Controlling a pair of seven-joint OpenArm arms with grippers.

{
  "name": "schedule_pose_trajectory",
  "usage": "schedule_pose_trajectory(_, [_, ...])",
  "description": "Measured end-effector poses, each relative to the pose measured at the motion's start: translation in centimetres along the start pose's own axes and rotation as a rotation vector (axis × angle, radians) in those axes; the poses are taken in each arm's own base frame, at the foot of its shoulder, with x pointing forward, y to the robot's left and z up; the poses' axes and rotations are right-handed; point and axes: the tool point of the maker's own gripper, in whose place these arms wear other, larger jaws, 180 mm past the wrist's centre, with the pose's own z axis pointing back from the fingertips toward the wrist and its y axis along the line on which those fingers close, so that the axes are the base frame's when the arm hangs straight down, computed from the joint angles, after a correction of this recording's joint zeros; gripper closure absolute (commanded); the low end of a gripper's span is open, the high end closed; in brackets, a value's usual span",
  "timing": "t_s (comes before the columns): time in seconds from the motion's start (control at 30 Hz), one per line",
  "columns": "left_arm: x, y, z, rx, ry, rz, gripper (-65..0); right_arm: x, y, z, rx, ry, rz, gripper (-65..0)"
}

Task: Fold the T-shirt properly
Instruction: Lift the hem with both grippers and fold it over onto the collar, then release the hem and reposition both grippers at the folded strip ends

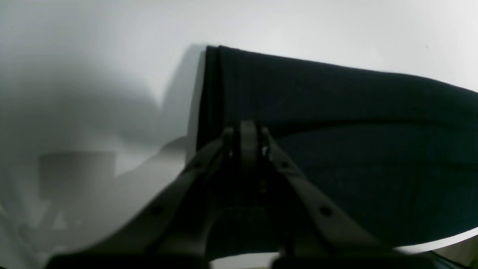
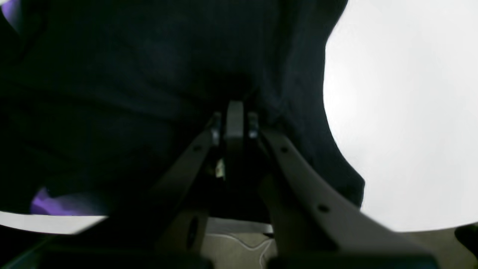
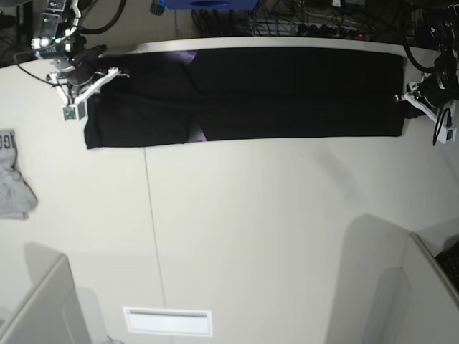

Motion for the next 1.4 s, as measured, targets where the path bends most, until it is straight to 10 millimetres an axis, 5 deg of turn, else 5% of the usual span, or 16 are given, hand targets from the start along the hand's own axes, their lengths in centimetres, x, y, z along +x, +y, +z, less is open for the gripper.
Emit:
schedule_pose_trajectory(0.4, [-1.5, 2.1, -0.3, 0.143, 0.052, -0.067, 0.0, -0.5, -0.1, -0.2, 0.0, 0.014, -0.005, 0.0])
schedule_pose_trajectory(0.43, [-1.5, 2.1, -0.3, 0.142, 0.052, -0.066, -0.2, -0.5, 0.0, -0.2, 0.001, 0.016, -0.005, -3.6])
schedule_pose_trajectory(0.6, [-1.4, 2.3, -0.2, 0.149, 0.048, -0.065, -28.1, -2.0, -0.2, 0.2, -0.005, 0.049, -0.006, -26.3])
schedule_pose_trajectory(0.7, [-0.5, 2.1, 0.5, 0.157, 0.019, -0.076, -41.0, -2.6, -0.3, 1.1, -0.015, 0.054, -0.005, -26.9])
schedule_pose_trajectory(0.83, [2.7, 2.4, 4.0, 0.209, -0.138, -0.078, -48.1, -1.6, -1.6, 1.9, -0.064, 0.0, -0.055, -26.9])
schedule_pose_trajectory(0.97, [1.9, 0.4, 3.5, 0.169, -0.162, -0.037, -40.6, 0.3, 0.6, 1.6, 0.014, -0.113, 0.003, -24.6])
schedule_pose_trajectory(1.1, [-0.5, -3.1, 0.5, 0.066, -0.075, -0.062, 0.0, 1.6, 4.8, 1.0, 0.157, -0.162, 0.09, -1.4])
schedule_pose_trajectory(1.17, [-1.2, -4.0, -0.6, 0.027, -0.05, -0.056, 0.0, 2.2, 4.9, 0.5, 0.165, -0.153, 0.096, 0.0])
schedule_pose_trajectory(1.4, [-4.7, -1.3, -4.4, 0.122, 0.097, -0.025, 0.0, -0.2, 2.0, -3.0, 0.12, -0.004, 0.0, 0.0])
